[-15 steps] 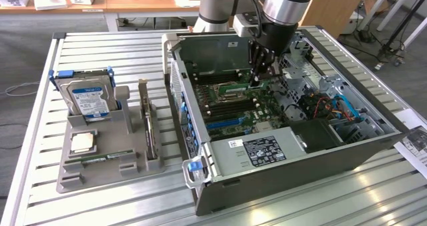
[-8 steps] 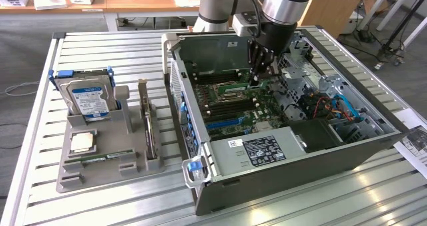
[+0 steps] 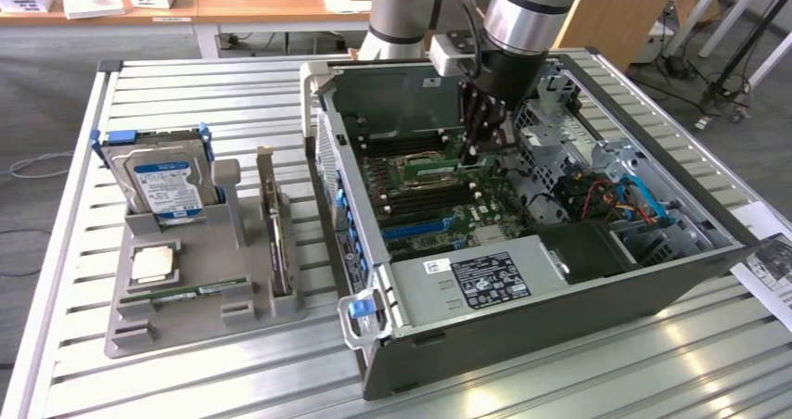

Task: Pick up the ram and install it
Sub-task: 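Insert the ram into the slot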

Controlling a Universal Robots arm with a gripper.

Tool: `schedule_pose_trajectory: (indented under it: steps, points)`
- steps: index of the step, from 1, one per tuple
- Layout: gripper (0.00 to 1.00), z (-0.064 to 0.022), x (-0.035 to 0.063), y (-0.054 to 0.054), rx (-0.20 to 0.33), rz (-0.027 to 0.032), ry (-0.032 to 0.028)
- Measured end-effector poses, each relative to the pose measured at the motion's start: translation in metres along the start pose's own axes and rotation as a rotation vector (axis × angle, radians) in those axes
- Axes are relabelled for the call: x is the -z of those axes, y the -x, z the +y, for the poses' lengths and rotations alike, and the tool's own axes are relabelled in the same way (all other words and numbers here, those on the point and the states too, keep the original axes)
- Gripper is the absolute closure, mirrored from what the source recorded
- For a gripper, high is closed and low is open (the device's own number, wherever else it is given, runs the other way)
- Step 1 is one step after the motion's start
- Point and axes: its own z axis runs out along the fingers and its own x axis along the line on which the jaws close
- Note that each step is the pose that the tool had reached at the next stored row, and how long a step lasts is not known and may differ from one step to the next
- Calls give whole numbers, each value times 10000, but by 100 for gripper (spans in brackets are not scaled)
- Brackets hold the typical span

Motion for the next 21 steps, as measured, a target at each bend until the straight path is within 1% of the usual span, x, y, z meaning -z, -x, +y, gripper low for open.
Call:
schedule_pose_trajectory:
  steps: [16, 21]
  points:
    - [89, -4, -159, -3, 0, 0, 0]
    - [89, -4, -167, -3, 0, 2, 1]
